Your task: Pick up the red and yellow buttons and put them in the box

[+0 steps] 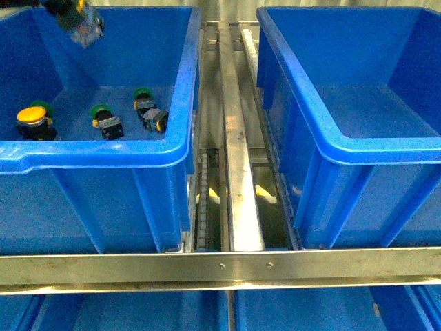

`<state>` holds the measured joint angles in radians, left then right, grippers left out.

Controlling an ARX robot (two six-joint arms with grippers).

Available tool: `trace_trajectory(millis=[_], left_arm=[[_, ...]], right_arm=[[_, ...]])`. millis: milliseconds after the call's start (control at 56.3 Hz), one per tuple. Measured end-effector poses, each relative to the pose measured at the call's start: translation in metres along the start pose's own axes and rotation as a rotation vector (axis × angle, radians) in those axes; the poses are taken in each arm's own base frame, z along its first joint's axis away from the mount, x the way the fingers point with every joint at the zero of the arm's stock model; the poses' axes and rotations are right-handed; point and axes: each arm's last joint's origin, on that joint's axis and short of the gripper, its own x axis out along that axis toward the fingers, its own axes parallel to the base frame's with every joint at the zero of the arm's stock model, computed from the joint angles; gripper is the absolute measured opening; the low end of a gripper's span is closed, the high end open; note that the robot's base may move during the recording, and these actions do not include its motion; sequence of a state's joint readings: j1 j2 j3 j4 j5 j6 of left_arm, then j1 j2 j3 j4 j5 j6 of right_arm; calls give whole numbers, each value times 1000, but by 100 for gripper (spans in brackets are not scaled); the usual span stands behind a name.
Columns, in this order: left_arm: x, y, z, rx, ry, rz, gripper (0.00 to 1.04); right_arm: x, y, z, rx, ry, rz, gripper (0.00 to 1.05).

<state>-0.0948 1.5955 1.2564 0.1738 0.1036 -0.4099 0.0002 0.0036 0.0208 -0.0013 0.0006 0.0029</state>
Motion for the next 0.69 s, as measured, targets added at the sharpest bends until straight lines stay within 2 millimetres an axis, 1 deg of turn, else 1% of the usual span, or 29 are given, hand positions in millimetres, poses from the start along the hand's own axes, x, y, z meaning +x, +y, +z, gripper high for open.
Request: trace_trajectory(millis=[71,124,142,231,302,373,479,568,692], left_arm=[[-19,5,6,-84,-79,-153,34],[-28,8,6,-129,-112,-234,34],[-31,8,4,-154,-116,-288,34],[-36,7,-5,-258,-121,-451,34],[-35,2,-16,-332,-96,-554,34],[-31,-9,-29,-391,-42,-677,34],[-26,-37,-50,-412,75,-839,34],[-24,-56,-64,-413,146,-919,34],[-17,-73,-78,-431,202,-969,34]], right_arm=[[0,0,0,0,0,0,99],[0,0,0,0,0,0,99],[0,0,0,0,0,0,99],[0,0,0,0,0,0,99],[0,0,0,0,0,0,99],[0,0,0,0,0,0,99],[0,0,0,0,0,0,99],[0,0,0,0,0,0,99],[0,0,0,0,0,0,99]])
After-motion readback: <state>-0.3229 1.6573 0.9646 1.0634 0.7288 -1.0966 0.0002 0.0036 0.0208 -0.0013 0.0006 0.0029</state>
